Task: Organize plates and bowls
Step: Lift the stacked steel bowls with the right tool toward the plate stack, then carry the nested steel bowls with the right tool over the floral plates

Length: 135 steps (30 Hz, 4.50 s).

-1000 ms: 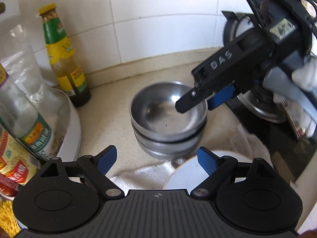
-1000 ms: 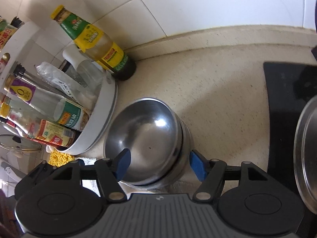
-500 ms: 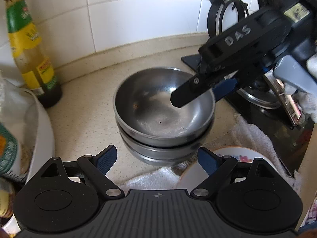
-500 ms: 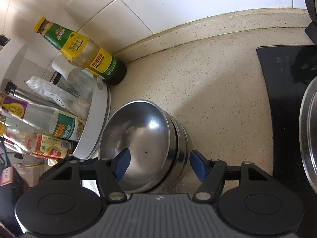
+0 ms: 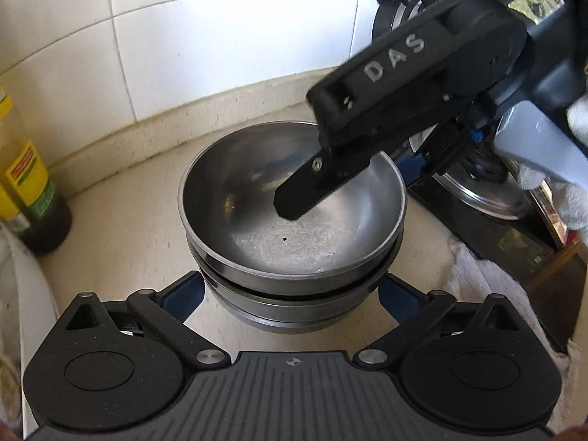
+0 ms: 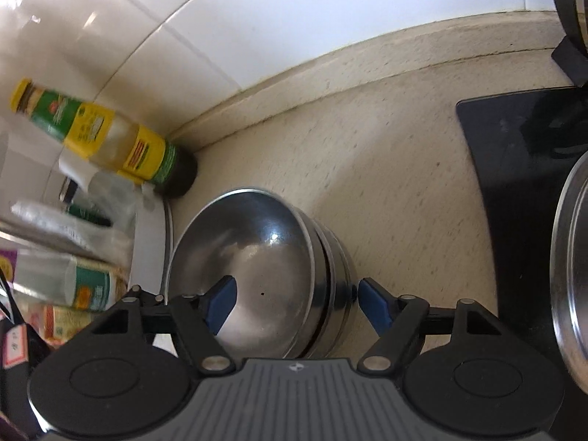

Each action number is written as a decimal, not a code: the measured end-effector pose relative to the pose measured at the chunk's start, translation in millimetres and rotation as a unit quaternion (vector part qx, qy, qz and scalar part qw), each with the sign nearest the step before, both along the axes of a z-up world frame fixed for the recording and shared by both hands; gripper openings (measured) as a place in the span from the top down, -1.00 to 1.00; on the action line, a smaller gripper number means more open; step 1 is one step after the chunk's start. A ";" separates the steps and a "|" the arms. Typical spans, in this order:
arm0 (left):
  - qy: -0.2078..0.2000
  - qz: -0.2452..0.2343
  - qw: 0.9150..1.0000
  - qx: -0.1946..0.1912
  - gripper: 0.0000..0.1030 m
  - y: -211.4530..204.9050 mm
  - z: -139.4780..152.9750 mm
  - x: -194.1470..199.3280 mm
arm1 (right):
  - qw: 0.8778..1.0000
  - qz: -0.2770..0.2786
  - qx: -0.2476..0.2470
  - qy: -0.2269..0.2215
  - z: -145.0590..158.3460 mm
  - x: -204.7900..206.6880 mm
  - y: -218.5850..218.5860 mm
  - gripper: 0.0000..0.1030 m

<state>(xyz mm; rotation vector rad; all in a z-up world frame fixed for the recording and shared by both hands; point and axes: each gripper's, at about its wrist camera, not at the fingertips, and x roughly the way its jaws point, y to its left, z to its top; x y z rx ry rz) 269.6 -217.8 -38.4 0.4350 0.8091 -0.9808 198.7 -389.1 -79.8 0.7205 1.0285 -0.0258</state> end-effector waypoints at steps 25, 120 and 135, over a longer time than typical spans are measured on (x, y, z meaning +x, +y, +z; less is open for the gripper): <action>-0.047 -0.028 0.998 0.042 -1.00 -27.1 -40.4 9.6 | 1.000 0.012 0.014 0.007 -26.4 39.7 -8.8 -0.79; -0.023 -0.029 0.999 0.014 -1.00 -41.0 -62.0 36.7 | 0.992 -0.034 0.124 -0.015 -40.5 29.9 -34.1 -1.00; -0.058 -0.023 0.998 0.014 -0.99 -36.1 -60.4 21.8 | 0.997 0.012 0.076 -0.010 -36.2 23.5 -25.2 -0.75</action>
